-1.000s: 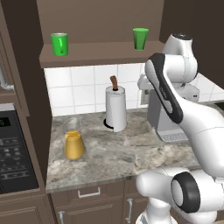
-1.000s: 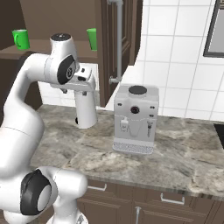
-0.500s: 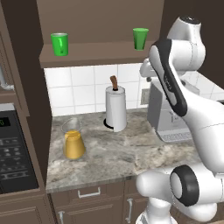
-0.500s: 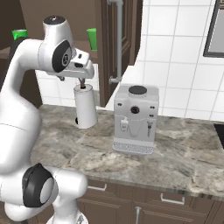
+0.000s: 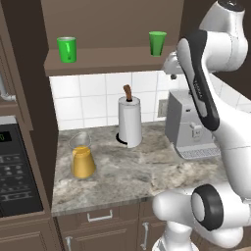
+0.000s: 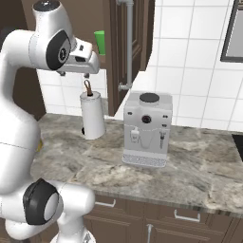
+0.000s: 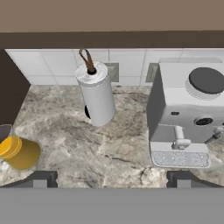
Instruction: There is a tray on the dining counter. Grab the cup, mug, and pitcher and place them on the tray. The pitcher may be placed next to the tray if it cannot fit the tray.
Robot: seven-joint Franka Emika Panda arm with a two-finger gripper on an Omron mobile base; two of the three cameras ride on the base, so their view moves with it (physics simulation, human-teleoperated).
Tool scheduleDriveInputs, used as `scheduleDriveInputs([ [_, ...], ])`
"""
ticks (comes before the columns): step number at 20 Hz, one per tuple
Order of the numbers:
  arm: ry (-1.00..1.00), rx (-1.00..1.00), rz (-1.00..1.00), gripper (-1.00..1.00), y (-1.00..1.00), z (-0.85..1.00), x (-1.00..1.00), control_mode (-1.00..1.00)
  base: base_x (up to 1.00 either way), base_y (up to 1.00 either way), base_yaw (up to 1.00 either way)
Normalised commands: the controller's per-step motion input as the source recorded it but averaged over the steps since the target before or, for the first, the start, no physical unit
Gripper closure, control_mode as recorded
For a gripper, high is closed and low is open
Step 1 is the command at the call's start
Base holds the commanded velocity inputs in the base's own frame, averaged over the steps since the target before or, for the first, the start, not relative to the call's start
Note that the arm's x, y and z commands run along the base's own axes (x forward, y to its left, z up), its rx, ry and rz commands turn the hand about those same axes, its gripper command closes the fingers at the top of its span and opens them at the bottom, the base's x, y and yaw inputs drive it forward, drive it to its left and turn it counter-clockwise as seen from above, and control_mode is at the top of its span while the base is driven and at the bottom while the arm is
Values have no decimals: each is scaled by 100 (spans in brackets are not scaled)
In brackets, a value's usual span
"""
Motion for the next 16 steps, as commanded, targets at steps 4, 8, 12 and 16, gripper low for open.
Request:
scheduleDriveInputs([
  [4,0,0,0,-100,-29,59,0,-100,0,0,0],
  [8,0,0,0,-100,-27,35,13,-100,0,0,0],
  [12,-13,0,0,-100,-10,11,15,-100,0,0,0],
  [16,-26,0,0,-100,0,6,10,-100,0,0,0],
])
